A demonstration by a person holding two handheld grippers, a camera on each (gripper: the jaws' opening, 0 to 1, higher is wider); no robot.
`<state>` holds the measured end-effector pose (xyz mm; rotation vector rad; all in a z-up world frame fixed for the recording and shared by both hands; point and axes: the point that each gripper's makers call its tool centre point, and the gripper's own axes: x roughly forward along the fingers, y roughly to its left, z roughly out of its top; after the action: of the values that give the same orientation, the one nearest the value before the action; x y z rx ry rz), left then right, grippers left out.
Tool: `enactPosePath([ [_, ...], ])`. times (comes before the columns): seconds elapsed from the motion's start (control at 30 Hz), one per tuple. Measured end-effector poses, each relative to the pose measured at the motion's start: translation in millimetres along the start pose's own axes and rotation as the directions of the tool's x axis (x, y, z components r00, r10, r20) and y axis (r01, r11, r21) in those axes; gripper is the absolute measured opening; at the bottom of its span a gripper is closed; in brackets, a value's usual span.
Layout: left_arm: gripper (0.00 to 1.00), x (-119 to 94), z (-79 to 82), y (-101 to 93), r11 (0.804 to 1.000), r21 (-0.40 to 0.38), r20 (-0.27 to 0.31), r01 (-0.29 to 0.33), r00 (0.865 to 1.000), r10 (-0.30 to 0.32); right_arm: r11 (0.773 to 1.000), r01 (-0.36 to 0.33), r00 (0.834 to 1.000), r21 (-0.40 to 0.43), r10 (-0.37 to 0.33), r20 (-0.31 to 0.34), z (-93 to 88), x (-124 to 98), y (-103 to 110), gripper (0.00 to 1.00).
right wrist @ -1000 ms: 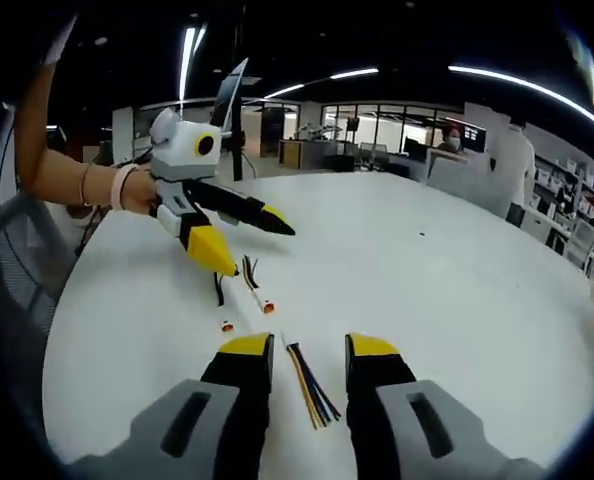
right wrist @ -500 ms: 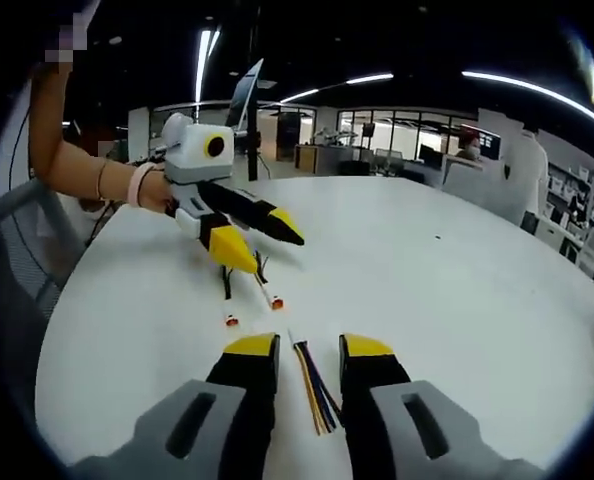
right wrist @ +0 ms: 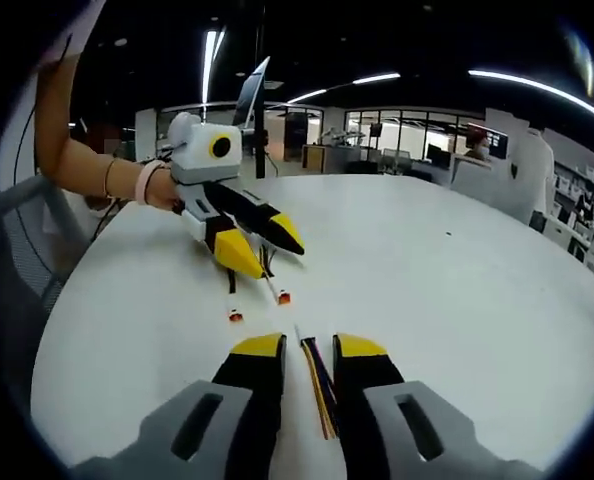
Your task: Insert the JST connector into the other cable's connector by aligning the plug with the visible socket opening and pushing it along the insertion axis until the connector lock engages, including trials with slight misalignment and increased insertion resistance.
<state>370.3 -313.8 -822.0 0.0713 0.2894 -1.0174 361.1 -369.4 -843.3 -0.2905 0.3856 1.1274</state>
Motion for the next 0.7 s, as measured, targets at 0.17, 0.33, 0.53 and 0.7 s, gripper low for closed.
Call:
enactPosePath([
  [0.17, 0.22, -0.4, -4.2, 2.8, 1.0, -0.009, 0.001, 0.02, 1.0, -0.02, 1.0, -0.006, 1.0, 0.006, 0.006, 0.005, -2.7, 1.7, 1.4, 0.16],
  [0.33, 0.21, 0.3, -7.7, 2.9, 0.999, -0.015, -0.001, 0.036, 0.999, -0.036, 1.0, -0.007, 1.0, 0.01, 0.007, 0.006, -3.9, 2.3, 1.8, 0.15],
  [0.53, 0.15, 0.1, -9.8, 3.9, 0.998, 0.043, -0.002, 0.036, 0.999, -0.036, 1.0, -0.011, 1.0, 0.011, 0.011, 0.029, -1.2, 3.0, 1.9, 0.13],
  [0.7, 0.15, 2.7, -9.3, -0.6, 0.999, 0.029, 0.006, 0.045, 0.999, -0.045, 0.997, -0.033, 0.998, 0.067, 0.029, 0.063, -1.7, 4.2, 0.4, 0.09],
])
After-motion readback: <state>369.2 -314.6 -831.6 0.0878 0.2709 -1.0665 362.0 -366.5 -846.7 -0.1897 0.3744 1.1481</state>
